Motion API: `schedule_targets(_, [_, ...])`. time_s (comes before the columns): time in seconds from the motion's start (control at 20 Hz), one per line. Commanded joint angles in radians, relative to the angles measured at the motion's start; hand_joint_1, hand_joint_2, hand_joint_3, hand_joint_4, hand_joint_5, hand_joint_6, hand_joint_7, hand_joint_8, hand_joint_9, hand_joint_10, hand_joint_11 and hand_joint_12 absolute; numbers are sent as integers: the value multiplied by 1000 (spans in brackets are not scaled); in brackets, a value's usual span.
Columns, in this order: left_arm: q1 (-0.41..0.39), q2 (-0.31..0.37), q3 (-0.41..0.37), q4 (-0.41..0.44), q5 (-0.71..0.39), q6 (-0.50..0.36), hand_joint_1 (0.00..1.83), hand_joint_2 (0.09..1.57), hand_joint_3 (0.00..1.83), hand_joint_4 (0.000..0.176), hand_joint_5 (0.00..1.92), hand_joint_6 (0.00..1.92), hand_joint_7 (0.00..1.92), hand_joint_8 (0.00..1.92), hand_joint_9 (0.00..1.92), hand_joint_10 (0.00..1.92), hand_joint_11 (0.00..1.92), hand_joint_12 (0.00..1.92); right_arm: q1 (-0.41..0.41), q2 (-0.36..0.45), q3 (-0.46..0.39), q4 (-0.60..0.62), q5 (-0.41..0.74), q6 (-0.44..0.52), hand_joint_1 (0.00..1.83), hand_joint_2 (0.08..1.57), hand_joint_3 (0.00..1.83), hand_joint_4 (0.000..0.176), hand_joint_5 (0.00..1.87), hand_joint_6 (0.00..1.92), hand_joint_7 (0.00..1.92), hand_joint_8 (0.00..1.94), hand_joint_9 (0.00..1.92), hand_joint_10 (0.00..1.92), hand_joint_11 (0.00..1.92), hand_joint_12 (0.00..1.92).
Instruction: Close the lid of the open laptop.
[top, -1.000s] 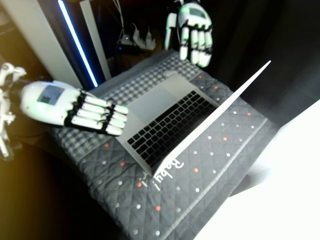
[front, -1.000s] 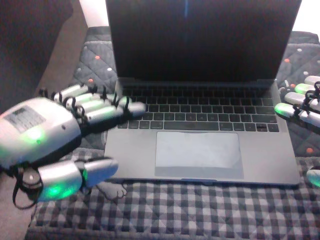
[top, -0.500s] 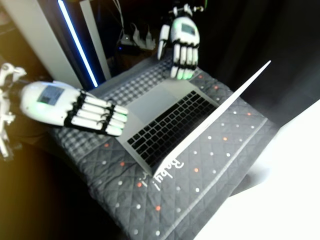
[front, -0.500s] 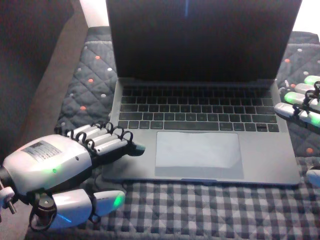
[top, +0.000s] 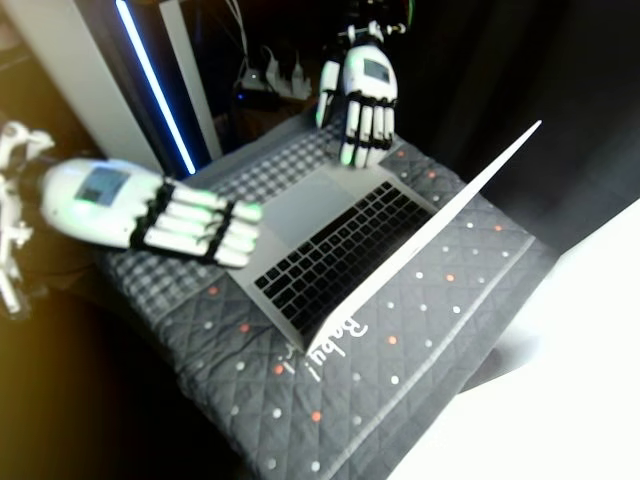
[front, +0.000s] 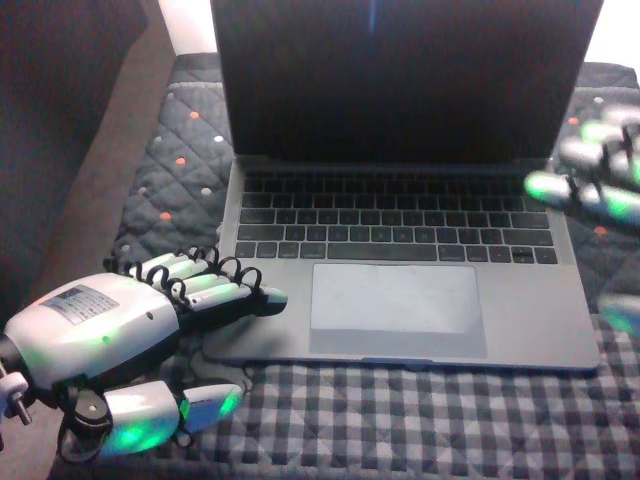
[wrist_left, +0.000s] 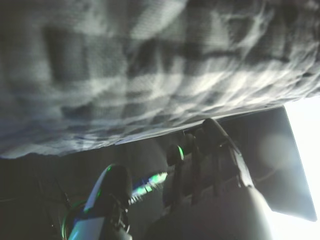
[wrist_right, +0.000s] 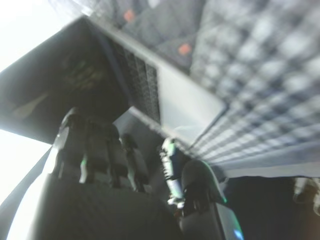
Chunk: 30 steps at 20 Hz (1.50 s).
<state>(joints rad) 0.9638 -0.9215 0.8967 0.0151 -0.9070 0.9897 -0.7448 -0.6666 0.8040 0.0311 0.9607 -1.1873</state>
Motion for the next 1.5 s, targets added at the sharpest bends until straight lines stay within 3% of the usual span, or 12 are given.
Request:
schedule_targets(0.0, [-3,-5,-5,2,-83,-9,315,1393,0,48,160,252,208,155,0,616,0,1049,44,8,12,-1,119,-3,248,1345,0,76,0,0,0,0,0,0,0,0])
schedule_targets(0.1, [-1,-5,-5,1,-83,-9,289,1394,0,44,154,248,210,142,0,595,0,1056,119,-9,32,-19,92,-3,440,1343,0,42,0,0,0,0,0,0,0,0])
schedule_targets(0.2, [1,-5,-5,1,-83,-9,268,1398,1,53,160,248,218,133,0,602,0,1120,177,-26,48,-38,60,-4,390,1336,0,62,0,0,0,0,0,0,0,0])
schedule_targets(0.25, [3,-6,-4,0,-85,-9,223,1406,2,58,158,242,203,116,0,540,0,1047,244,-47,65,-64,13,-4,330,1321,0,119,0,0,0,0,0,0,0,0])
schedule_targets(0.55, [4,-10,3,-4,-81,-9,159,1426,0,57,192,181,200,53,0,442,0,812,504,-160,183,-101,-200,-6,403,1387,11,153,0,0,0,0,0,0,0,0])
schedule_targets(0.85, [3,-31,18,0,-72,-20,252,1407,0,26,267,135,271,41,0,597,0,967,724,-220,229,36,-379,-270,244,1385,1,61,0,0,0,0,0,0,0,0])
schedule_targets(0.9, [3,-35,21,1,-69,-24,288,1403,0,30,261,122,264,34,0,572,0,895,736,-228,243,46,-387,-270,219,1381,0,70,0,0,0,0,0,0,0,0])
schedule_targets(0.95, [3,-39,24,2,-68,-28,284,1399,0,39,254,109,266,29,0,560,0,840,745,-242,266,71,-401,-272,305,1381,0,52,0,0,0,0,0,0,0,0])
schedule_targets(1.05, [3,-42,25,3,-68,-29,222,1415,2,28,232,82,255,16,0,504,0,605,751,-255,295,111,-429,-272,376,1407,3,94,0,0,0,0,0,0,0,0])
schedule_targets(1.15, [3,-42,24,3,-70,-32,198,1414,0,31,235,67,252,9,8,447,0,423,753,-265,323,145,-458,-273,502,1394,0,13,0,0,0,0,0,0,0,0])
schedule_targets(1.35, [3,-45,23,6,-70,-37,224,1401,0,47,257,53,271,8,37,379,0,305,753,-289,359,172,-506,-273,643,1303,0,0,0,0,0,0,7,3,0,0])
schedule_targets(1.45, [3,-46,24,4,-72,-38,226,1411,1,37,269,50,289,11,64,368,0,189,753,-290,356,170,-515,-273,630,1251,10,0,274,46,323,28,253,106,0,903])
